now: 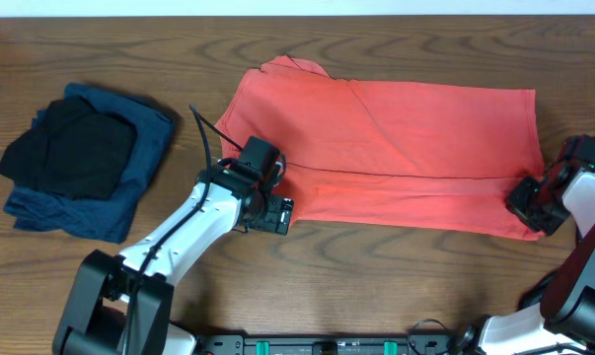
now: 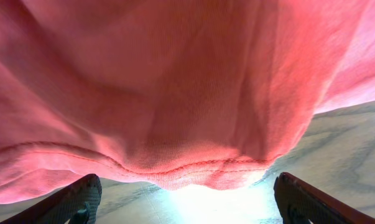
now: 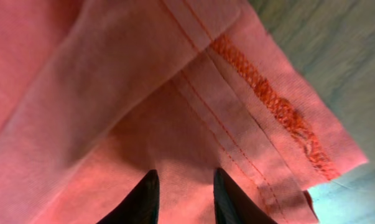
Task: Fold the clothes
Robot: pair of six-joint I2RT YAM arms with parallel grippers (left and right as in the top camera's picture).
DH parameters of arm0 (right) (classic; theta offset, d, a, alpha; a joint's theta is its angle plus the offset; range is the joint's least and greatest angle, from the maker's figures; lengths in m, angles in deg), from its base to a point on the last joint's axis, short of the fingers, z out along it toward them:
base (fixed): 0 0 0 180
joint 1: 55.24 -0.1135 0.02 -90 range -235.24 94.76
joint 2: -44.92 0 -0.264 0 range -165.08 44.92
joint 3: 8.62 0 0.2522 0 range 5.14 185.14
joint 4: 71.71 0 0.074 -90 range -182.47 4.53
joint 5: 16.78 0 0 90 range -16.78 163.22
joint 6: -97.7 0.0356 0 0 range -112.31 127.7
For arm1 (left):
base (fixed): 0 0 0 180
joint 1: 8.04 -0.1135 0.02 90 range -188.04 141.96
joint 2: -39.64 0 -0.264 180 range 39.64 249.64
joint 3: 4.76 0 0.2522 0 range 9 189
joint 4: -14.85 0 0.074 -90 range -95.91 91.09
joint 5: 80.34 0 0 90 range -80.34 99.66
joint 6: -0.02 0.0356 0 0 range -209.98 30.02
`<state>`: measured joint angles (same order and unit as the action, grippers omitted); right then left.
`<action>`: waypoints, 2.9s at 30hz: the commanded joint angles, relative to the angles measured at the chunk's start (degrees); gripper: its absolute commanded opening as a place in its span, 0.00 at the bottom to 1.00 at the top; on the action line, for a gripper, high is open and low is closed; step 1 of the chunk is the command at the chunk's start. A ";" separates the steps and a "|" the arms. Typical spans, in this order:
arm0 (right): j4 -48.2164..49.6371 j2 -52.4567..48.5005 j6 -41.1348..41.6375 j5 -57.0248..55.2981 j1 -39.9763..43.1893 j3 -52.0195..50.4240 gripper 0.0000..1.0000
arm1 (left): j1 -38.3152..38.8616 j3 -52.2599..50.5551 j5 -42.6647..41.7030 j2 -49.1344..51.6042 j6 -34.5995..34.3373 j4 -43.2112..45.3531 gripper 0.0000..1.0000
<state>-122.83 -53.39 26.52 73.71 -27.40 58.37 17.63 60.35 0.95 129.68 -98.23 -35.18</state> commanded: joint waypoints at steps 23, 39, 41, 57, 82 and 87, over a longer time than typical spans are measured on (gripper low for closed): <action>4.48 0.37 -0.72 -0.04 -0.44 -4.46 0.33 | 12.52 1.92 13.38 -1.42 3.98 3.41 0.72; 4.17 0.37 -1.33 -0.04 -0.44 -4.46 0.33 | 15.19 1.88 14.99 5.35 3.96 12.68 0.41; 4.17 0.37 -1.33 -0.04 -0.44 -4.46 0.32 | 15.19 1.86 14.93 5.49 3.93 13.31 0.41; 3.85 0.37 -1.33 -0.04 -0.42 -4.46 0.33 | 16.04 1.70 14.27 10.16 4.00 15.32 0.41; 3.87 0.37 -1.38 -0.26 -0.42 -4.46 0.33 | 15.08 8.72 32.35 9.29 8.63 23.41 0.06; 3.85 0.37 -1.38 -0.26 -0.42 -4.46 0.33 | 13.11 8.94 31.58 9.38 8.55 25.24 0.06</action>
<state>-118.90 -52.10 26.04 73.71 -27.49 55.51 31.95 68.83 30.61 139.25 -90.97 -9.45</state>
